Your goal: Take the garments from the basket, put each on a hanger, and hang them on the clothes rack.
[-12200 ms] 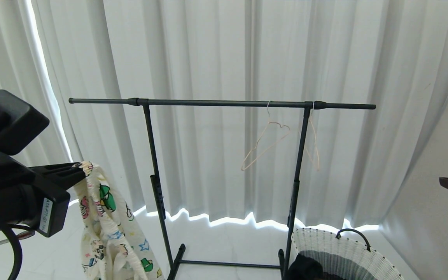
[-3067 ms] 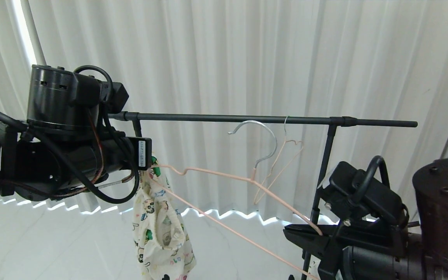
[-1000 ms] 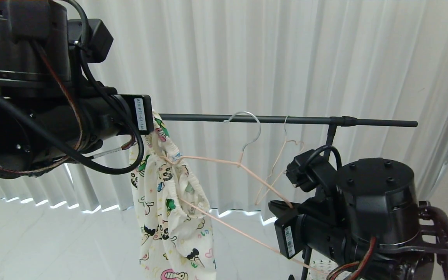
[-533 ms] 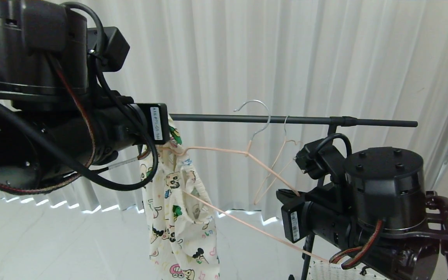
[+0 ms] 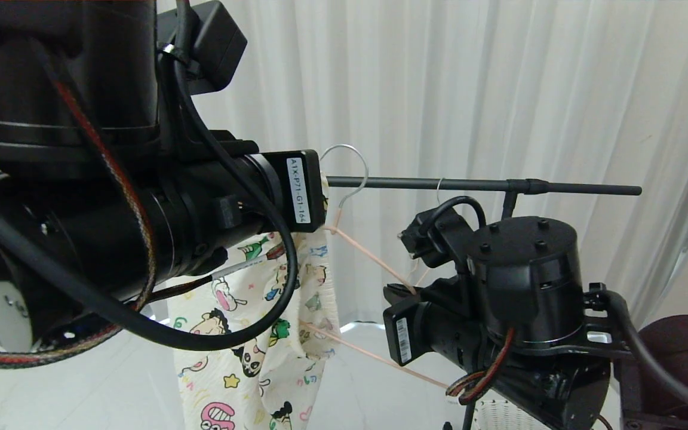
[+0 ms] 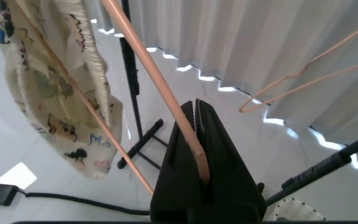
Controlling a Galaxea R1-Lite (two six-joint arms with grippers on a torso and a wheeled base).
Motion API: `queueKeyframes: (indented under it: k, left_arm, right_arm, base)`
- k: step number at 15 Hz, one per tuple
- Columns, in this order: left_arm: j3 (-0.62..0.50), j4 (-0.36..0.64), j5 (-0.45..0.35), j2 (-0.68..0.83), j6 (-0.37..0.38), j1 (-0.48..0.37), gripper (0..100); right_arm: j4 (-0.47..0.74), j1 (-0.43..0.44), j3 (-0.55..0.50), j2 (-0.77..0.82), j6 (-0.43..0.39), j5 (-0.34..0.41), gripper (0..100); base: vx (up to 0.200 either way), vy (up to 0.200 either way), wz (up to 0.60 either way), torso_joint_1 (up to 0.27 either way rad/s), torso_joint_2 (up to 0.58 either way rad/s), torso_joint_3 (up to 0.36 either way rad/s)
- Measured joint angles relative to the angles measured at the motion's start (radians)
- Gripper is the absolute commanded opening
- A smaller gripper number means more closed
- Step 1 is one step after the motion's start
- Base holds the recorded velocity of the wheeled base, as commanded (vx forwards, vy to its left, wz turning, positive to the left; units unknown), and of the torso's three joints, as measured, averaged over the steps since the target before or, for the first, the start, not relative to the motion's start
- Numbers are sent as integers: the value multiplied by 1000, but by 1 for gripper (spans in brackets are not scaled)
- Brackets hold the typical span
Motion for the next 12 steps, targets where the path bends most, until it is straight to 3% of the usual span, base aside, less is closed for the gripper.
queueKeyframes:
  k: [5, 6, 9, 12]
  left_arm:
    - [3, 0, -1, 0, -10, -24, 0]
    - [5, 0, 0, 0, -10, -25, 100]
    - [7, 0, 1, 1, 3, -20, 100]
    - [6, -2, 37, 1, 130, 36, 100]
  right_arm:
    - [-1, 0, -28, 39, 15, -7, 0]
    - [-1, 0, -29, 41, 17, -24, 0]
    - [-32, 0, -29, 41, 17, -38, 0]
    - [-54, -8, -30, 33, 16, -66, 0]
  base:
    - [0, 0, 0, 0, 0, 0]
    - [0, 0, 0, 0, 0, 0]
    - [0, 0, 0, 0, 0, 0]
    - [0, 0, 0, 0, 0, 0]
